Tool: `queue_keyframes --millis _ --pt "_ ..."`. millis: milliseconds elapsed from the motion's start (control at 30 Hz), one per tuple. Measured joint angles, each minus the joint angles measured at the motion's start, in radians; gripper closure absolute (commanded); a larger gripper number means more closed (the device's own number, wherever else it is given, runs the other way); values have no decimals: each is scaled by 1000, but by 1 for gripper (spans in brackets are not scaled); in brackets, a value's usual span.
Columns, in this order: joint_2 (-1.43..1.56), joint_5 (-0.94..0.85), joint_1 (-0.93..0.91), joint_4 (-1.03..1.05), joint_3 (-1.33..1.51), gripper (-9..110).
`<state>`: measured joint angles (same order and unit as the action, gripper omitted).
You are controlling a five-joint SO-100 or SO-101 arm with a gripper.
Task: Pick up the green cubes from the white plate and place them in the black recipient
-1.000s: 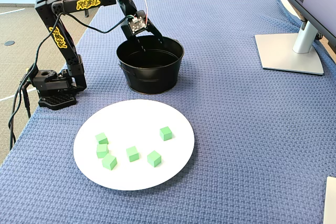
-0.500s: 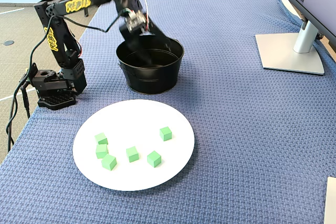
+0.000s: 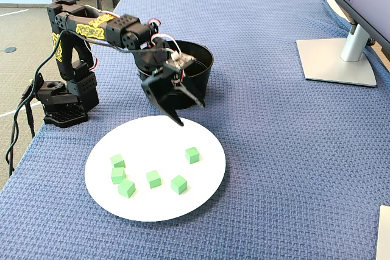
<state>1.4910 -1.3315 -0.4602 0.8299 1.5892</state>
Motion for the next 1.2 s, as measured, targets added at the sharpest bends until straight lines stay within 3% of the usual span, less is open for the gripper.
queue_keyframes --millis 433,933,1200 --pt "-206 -80 -64 -17 -83 75" --pt "-267 172 -84 -38 -160 79" --pt "-291 212 -84 -26 -161 79"
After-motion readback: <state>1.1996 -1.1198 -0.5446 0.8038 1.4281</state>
